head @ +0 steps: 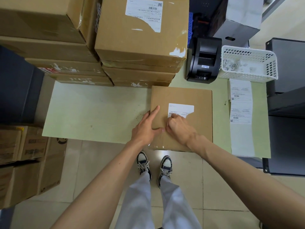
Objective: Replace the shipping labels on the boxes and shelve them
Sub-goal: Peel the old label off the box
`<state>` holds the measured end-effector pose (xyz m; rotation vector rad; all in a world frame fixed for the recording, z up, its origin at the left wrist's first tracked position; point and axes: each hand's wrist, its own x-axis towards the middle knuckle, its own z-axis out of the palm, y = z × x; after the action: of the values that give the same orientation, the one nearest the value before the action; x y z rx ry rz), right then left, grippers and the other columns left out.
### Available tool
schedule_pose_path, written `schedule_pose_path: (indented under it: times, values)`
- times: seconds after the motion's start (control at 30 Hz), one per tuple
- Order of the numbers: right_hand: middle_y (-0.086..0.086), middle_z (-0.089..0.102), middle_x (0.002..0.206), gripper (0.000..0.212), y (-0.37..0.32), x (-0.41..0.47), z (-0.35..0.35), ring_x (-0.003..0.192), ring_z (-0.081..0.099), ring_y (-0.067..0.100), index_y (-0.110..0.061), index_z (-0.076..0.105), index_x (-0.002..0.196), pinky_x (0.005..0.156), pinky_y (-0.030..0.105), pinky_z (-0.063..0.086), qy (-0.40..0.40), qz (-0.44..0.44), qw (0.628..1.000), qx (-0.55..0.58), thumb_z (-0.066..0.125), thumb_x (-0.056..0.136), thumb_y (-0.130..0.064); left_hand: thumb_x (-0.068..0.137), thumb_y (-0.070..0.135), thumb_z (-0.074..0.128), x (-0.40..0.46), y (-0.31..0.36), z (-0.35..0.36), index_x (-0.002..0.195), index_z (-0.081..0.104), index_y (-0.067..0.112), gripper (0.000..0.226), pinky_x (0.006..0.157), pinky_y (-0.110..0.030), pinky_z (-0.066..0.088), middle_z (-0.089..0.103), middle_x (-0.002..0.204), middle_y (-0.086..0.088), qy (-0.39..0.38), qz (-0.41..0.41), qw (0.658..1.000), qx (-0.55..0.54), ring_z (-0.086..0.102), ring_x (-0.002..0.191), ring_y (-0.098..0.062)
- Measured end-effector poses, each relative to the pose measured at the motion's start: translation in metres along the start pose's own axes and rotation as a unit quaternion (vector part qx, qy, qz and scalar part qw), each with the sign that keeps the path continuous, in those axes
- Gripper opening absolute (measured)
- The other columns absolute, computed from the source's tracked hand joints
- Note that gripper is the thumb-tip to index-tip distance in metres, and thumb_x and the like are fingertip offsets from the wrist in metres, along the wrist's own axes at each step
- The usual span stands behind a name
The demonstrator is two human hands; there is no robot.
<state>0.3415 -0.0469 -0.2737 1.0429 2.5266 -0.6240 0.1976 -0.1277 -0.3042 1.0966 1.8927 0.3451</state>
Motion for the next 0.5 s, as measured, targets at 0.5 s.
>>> schedule_pose_path:
  times: [0.5]
  values:
    - [0.017,0.054,0.106,0.023,-0.001,-0.011,0.003,0.104,0.053,0.034,0.003,0.06,0.098,0.084,0.036,0.038,0.01,0.039,0.996,0.078,0.047,0.099,-0.017,0.086,0.05,0.074,-0.001,0.001,-0.002,0.149,0.006,0.065,0.094,0.109,-0.044,0.04,0.023,0.164,0.012,0.001,0.001,1.0,-0.004,0.036,0.145,-0.017]
